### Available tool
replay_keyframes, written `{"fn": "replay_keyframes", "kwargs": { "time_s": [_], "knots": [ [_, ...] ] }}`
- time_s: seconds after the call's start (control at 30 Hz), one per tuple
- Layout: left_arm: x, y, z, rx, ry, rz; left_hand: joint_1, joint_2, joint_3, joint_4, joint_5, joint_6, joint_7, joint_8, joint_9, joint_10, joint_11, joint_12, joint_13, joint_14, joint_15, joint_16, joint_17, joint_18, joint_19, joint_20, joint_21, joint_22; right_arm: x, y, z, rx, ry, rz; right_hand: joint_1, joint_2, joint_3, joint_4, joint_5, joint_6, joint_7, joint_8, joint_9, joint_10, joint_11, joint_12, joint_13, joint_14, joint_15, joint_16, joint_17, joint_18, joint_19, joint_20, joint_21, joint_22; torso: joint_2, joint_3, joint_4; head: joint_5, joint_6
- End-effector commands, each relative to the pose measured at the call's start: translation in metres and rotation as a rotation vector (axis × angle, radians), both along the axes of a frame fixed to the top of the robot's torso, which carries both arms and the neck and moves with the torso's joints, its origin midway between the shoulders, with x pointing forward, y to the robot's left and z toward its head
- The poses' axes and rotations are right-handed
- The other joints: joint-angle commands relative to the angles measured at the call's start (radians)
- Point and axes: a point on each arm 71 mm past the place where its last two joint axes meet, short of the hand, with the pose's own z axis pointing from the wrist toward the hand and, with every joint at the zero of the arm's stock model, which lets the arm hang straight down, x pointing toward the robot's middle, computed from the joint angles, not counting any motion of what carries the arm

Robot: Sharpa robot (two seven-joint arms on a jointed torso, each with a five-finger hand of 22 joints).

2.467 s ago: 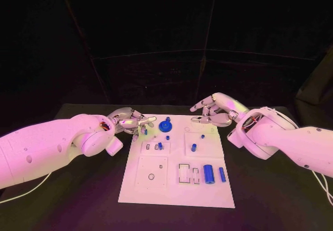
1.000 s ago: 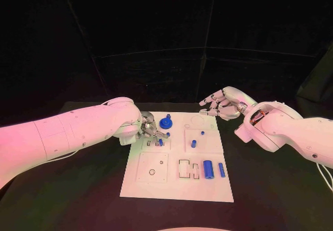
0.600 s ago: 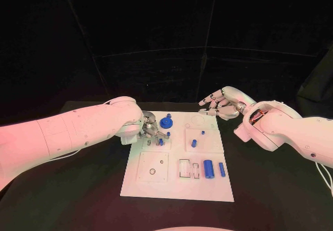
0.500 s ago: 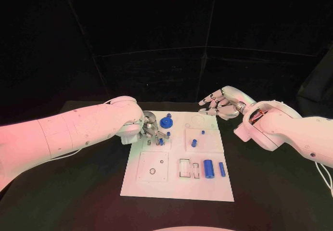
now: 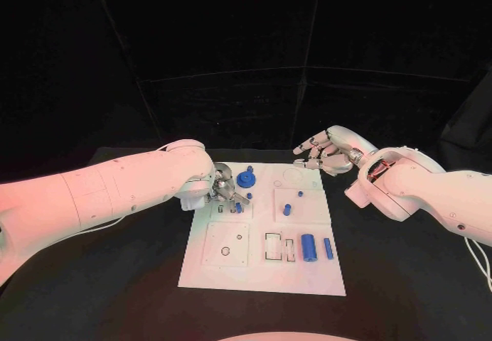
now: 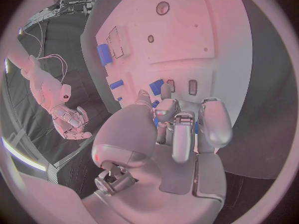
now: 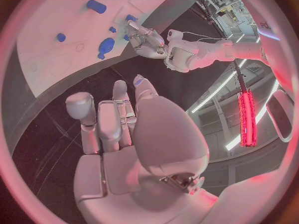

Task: Assemble the parts on the task board

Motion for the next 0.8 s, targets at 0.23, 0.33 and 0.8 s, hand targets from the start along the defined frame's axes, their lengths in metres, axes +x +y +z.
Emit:
{"fn": "replay_keyframes", "kwargs": {
  "time_s": [0.23,0.33,0.8],
  "knots": [
    [0.0006,-0.0035,0.0008,0.020,-0.001,-0.021,0.018,0.000,0.013,-0.001,0.001,-0.013,-0.001,0.009,0.007,-0.002,-0.005,0.000,-0.001,0.104,-0.005,0.003,0.263,-0.017,-0.002,0.002,0.005,0.001,-0.0001,0.0023,0.0013,-0.002,-0.005,0.009,0.014,0.001,-0.007,0.001,0.007,0.007,-0.002,0.004,0.000,-0.004,0.000,-0.007,-0.002,0.003,-0.007,-0.005,0.000,0.019,-0.005,-0.001,-0.005,-0.003,0.001,0.0003,-0.0010,-0.002,-0.006],
    [0.0008,-0.0037,0.0008,0.021,-0.001,-0.021,0.022,0.000,0.016,-0.002,0.001,-0.014,-0.001,0.011,0.008,-0.002,-0.005,0.000,-0.001,0.104,-0.005,0.003,0.263,-0.017,-0.002,0.002,0.005,0.001,0.0000,0.0024,0.0011,-0.002,-0.004,0.009,0.014,0.001,-0.007,0.001,0.007,0.007,-0.002,0.004,0.000,-0.004,0.000,-0.007,-0.002,0.003,-0.007,-0.005,0.000,0.019,-0.005,-0.001,-0.005,-0.003,0.000,0.0004,-0.0001,-0.003,-0.007],
    [0.0015,-0.0061,0.0002,0.030,0.006,-0.036,0.045,-0.003,0.029,-0.012,0.001,-0.020,-0.001,0.020,0.019,-0.001,-0.006,0.001,0.001,0.104,-0.006,0.003,0.263,-0.018,-0.002,0.001,0.006,0.005,0.0003,0.0035,0.0007,-0.004,0.000,0.012,0.014,0.002,-0.008,0.002,0.010,0.007,-0.002,0.004,0.000,-0.005,0.000,-0.008,-0.004,0.003,-0.007,-0.006,-0.001,0.019,-0.005,-0.001,-0.006,-0.004,0.001,0.0010,-0.0003,-0.007,-0.011]
  ]
}}
